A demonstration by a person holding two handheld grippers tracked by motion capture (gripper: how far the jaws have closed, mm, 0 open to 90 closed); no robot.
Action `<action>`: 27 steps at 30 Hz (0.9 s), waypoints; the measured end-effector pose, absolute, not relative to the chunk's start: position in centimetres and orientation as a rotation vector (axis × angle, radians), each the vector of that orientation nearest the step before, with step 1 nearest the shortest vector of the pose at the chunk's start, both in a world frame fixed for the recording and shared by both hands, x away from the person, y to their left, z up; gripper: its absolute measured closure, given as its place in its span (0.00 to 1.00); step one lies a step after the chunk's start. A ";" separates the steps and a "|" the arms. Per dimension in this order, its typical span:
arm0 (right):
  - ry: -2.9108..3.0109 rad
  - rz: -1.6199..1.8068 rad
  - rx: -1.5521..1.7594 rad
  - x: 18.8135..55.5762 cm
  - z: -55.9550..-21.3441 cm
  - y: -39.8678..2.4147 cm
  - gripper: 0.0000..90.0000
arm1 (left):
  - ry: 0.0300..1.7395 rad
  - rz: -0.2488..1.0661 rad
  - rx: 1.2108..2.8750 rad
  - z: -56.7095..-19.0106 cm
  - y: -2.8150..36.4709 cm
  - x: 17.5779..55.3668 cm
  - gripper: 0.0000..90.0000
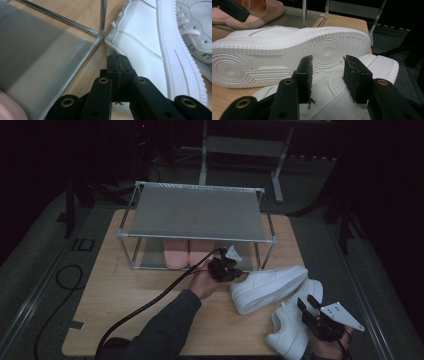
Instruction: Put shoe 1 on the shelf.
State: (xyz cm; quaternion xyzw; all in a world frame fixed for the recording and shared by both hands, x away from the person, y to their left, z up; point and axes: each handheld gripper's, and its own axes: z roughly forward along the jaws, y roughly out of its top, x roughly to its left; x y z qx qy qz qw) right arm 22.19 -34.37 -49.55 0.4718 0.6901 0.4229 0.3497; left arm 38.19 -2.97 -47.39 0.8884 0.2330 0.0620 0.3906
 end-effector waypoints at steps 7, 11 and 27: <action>1.787 1.094 1.220 22.2 -49.6 -34.4 0.65 | 0.606 0.145 2.275 -48.1 -3.6 38.8 1.00; 1.786 1.095 1.221 22.2 -49.6 -34.4 0.65 | 0.609 0.138 2.287 -48.5 -3.8 39.1 1.00; 1.784 1.072 1.200 21.9 -49.7 -34.2 0.65 | 0.582 0.096 2.312 -49.3 -5.2 39.1 1.00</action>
